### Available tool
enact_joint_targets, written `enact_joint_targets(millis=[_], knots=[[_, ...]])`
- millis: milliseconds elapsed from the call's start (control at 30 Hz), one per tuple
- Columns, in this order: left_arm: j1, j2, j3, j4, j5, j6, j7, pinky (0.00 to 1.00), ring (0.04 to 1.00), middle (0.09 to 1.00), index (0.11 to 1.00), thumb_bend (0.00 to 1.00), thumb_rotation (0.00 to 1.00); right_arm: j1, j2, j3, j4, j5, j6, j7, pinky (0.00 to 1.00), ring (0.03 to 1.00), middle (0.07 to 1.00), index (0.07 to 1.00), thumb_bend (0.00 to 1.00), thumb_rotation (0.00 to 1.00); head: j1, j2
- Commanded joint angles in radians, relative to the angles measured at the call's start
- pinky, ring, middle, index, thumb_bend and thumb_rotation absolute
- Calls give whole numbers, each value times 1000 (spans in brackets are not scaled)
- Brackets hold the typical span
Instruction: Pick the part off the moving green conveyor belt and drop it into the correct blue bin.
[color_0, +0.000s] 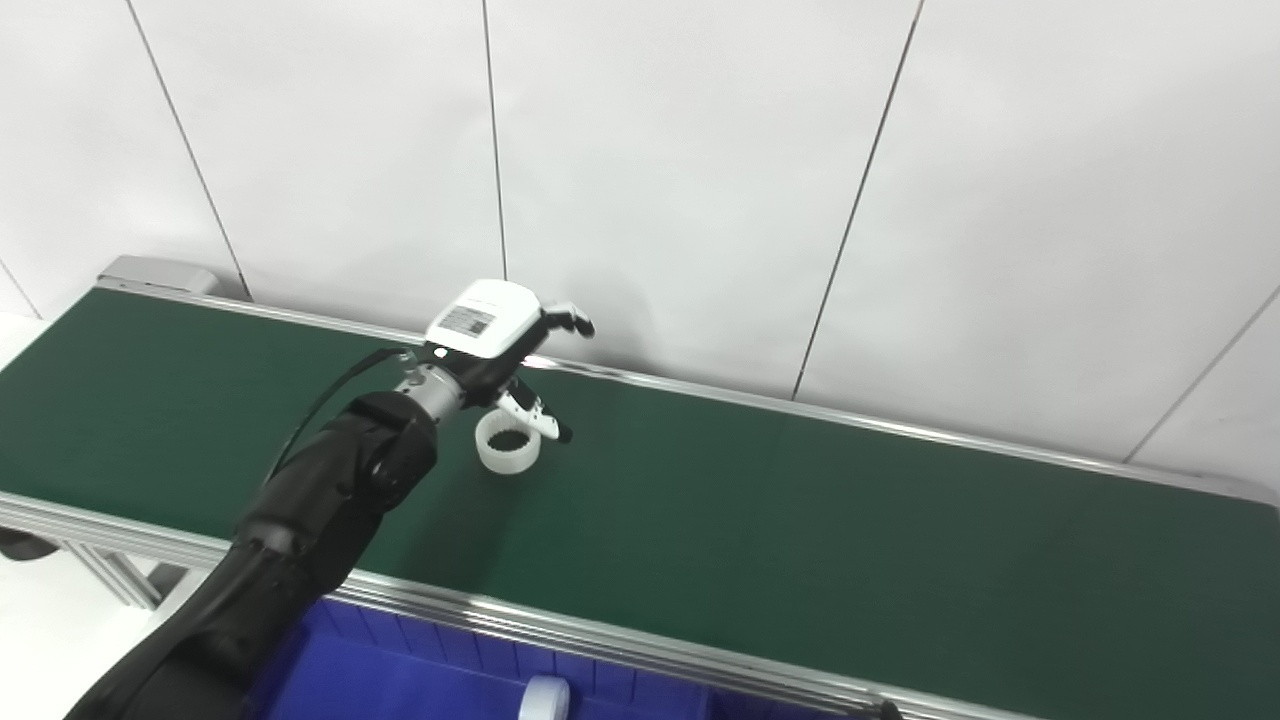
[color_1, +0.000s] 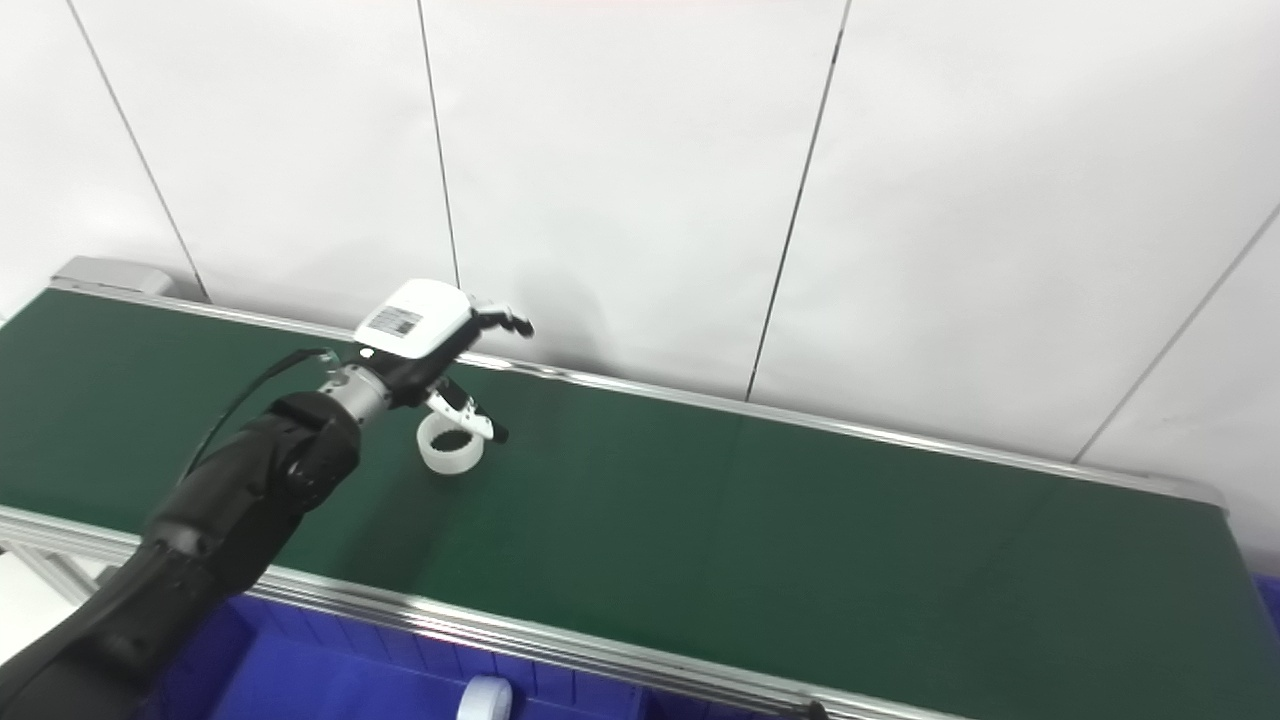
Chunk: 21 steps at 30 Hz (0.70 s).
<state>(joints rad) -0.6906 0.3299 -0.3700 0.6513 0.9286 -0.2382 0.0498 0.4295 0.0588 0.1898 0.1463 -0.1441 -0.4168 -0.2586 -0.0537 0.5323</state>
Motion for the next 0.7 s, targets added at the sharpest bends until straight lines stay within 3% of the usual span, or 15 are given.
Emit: enact_joint_targets(millis=[0,267,467,667], knots=[[-77,6,-27,7,14,26,-11,749,798,771,752,1000,316,7,14,7,-37,-16,-52,-4,952,979,1000,1000,708,1000,-4,4],[-147,-12,-136,116,42,110,-73,757,796,771,765,1000,332,23,22,27,-58,-18,-52,-7,918,960,1000,1000,701,1000,-24,18],[-157,-5,-208,127,75,166,-133,778,786,759,745,1000,342,41,31,35,-79,-9,-51,1,902,950,1000,1000,722,1000,-34,32],[-137,-10,-231,154,75,179,-93,752,747,715,700,1000,300,51,35,38,-93,-16,-51,3,882,935,1000,1000,720,1000,-45,42]])
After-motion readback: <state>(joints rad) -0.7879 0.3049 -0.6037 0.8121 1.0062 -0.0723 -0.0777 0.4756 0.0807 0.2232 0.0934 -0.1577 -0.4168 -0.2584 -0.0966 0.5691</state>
